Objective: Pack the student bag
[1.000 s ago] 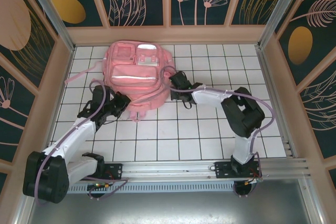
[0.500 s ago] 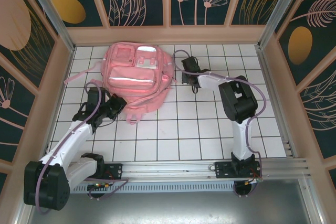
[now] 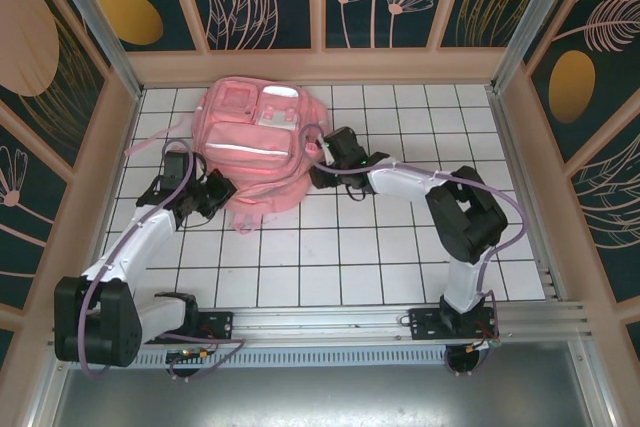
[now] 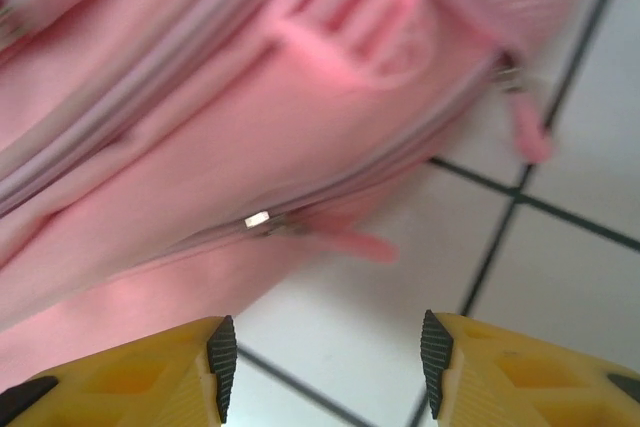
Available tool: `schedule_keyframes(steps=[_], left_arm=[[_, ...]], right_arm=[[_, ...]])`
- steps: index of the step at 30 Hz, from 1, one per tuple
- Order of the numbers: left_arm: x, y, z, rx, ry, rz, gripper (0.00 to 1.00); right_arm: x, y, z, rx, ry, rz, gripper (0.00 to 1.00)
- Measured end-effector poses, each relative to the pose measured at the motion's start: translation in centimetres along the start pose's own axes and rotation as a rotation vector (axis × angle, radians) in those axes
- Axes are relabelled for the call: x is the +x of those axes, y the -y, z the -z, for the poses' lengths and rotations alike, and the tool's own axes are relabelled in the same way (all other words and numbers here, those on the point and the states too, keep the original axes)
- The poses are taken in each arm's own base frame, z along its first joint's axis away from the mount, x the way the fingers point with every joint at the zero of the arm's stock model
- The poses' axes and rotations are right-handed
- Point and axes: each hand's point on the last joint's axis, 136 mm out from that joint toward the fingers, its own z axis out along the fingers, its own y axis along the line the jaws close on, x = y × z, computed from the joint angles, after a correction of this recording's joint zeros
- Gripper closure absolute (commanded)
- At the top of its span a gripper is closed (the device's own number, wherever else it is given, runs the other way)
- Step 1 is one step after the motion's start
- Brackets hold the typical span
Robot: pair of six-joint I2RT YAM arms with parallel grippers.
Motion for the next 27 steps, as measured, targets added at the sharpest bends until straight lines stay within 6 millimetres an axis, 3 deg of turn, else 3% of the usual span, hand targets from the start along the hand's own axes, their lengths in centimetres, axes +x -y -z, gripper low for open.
schedule_keyframes(steps=[4,19,27], left_arm=[[0.0,-0.1,0.0,-0.002,-0.001,-0.012,1.0],[0.0,0.0,0.0,0.001,-0.006,-0.014,1.0],[0.0,0.0,0.0,0.002,-0.006,-0.014,1.0]], right_arm=[[0.6,-1.1,-0.6,-0.011,-0.019,0.066,0.46],[0.0,2.5,-3.3,0.028,-0.049,0.106,0.4],[-1.0,1.2,-3.9,-0.061,-0.043,0.131,0.51]])
